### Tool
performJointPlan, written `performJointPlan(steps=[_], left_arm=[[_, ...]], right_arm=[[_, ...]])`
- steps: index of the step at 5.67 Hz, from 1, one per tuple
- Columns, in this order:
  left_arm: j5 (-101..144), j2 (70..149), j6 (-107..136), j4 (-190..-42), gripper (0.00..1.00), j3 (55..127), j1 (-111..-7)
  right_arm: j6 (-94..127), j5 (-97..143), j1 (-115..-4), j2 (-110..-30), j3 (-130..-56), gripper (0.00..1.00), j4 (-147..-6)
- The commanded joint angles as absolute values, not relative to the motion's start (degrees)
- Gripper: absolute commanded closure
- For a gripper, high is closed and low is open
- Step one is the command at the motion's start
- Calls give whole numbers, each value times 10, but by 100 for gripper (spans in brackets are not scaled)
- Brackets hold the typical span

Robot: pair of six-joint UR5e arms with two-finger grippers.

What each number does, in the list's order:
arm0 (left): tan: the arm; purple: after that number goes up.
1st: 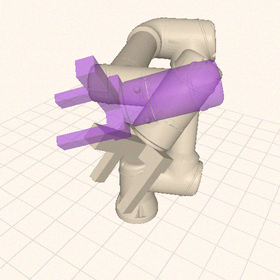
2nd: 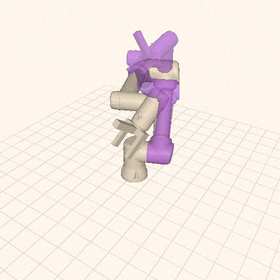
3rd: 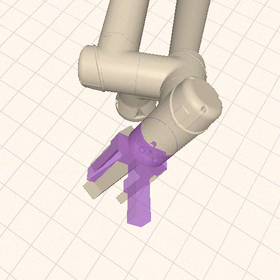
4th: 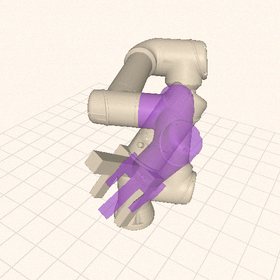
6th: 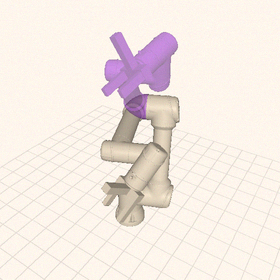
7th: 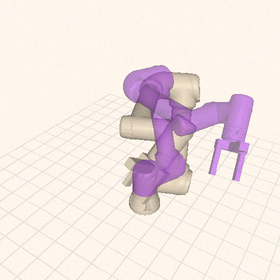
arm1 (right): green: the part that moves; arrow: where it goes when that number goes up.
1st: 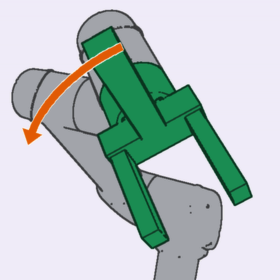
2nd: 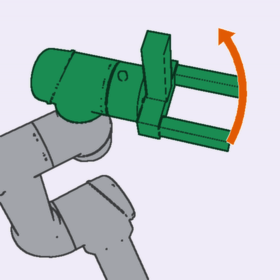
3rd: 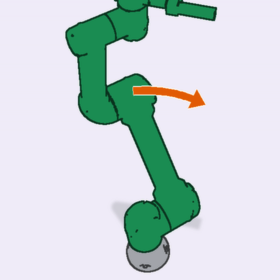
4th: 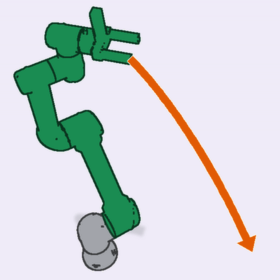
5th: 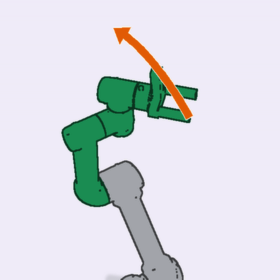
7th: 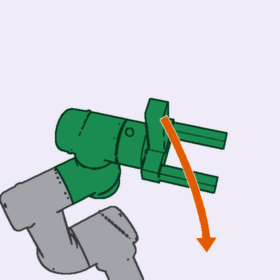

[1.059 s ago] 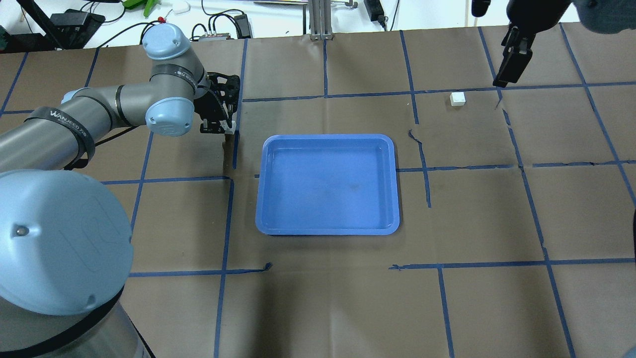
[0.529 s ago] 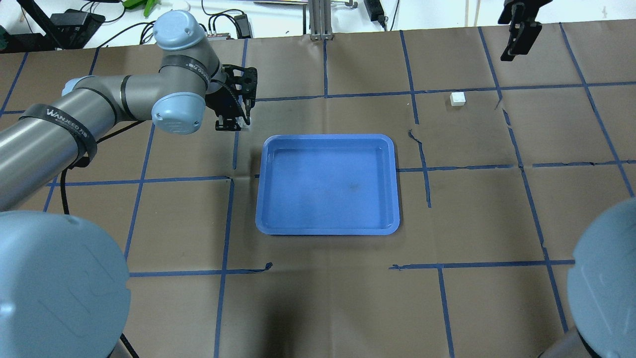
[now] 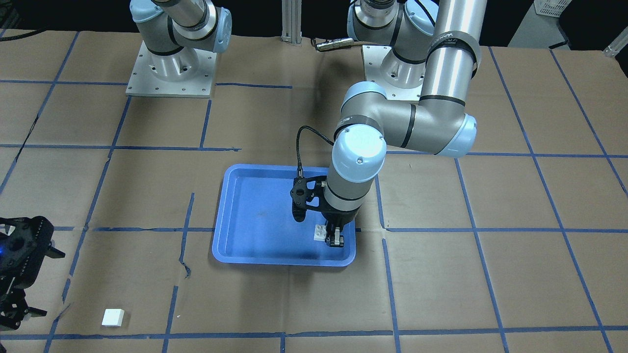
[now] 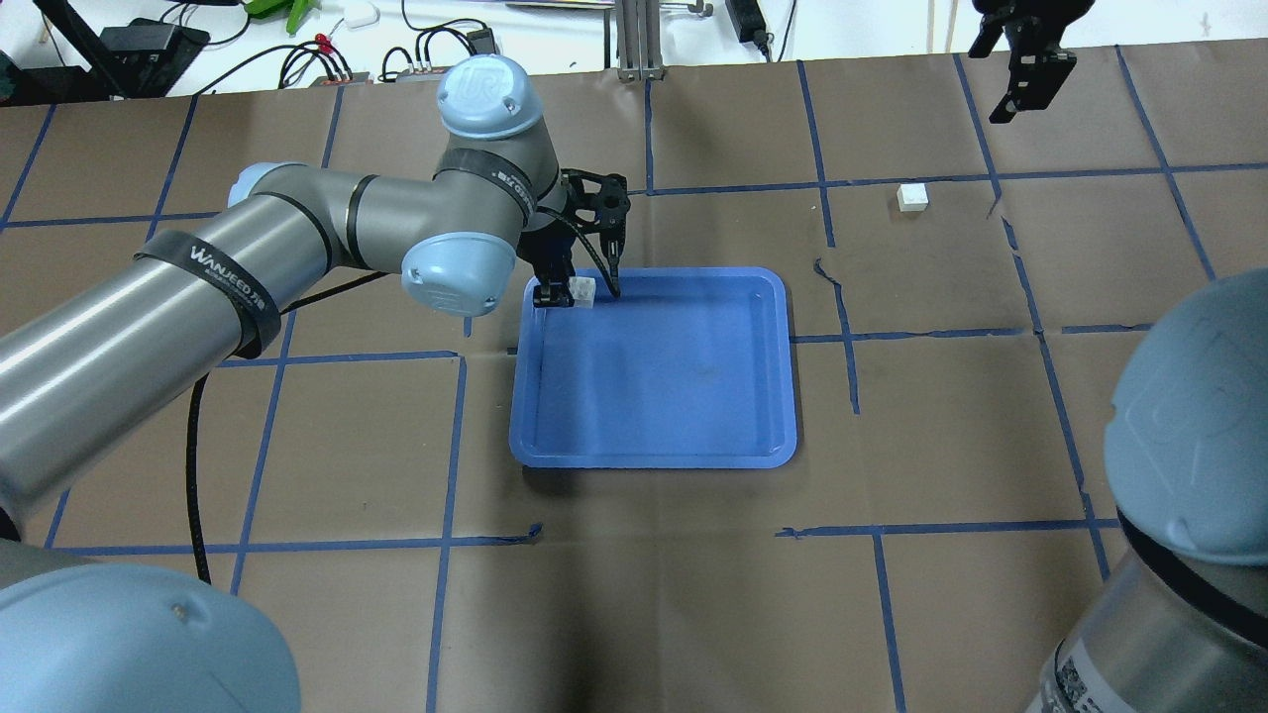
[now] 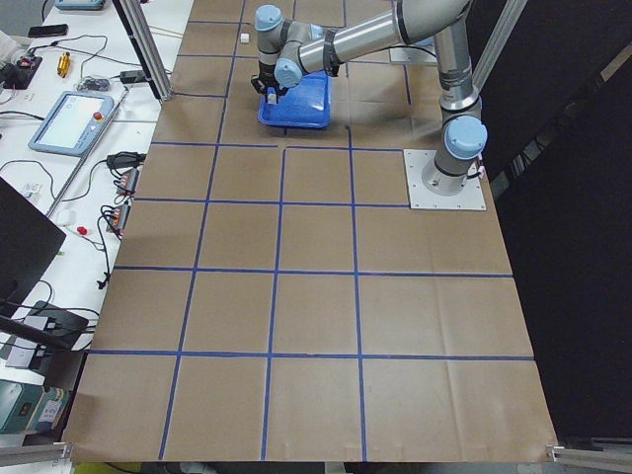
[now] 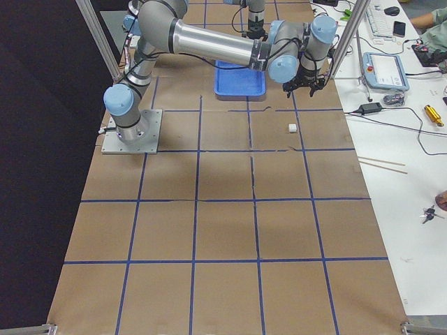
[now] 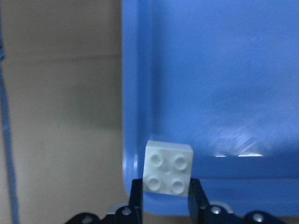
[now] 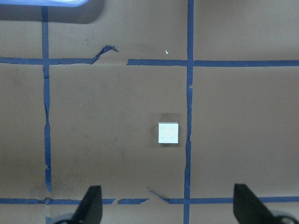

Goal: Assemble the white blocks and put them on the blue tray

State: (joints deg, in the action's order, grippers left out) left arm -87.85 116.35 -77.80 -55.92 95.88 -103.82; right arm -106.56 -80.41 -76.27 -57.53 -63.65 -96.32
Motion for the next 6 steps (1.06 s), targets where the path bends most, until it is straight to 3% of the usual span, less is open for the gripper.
performJointPlan(steps=[1, 5, 6], left_arm=[[-875, 1165, -755, -555, 81, 986, -1078], [-873, 1166, -727, -555, 79, 1014, -1084], [-873, 1171, -726, -554, 65, 1014, -1084]], right_arm=[[-1115, -716, -744, -536, -639, 0, -968], [-1143, -580, -698, -446, -643, 0, -973], [-1143, -564, -694, -432, -647, 0, -973]])
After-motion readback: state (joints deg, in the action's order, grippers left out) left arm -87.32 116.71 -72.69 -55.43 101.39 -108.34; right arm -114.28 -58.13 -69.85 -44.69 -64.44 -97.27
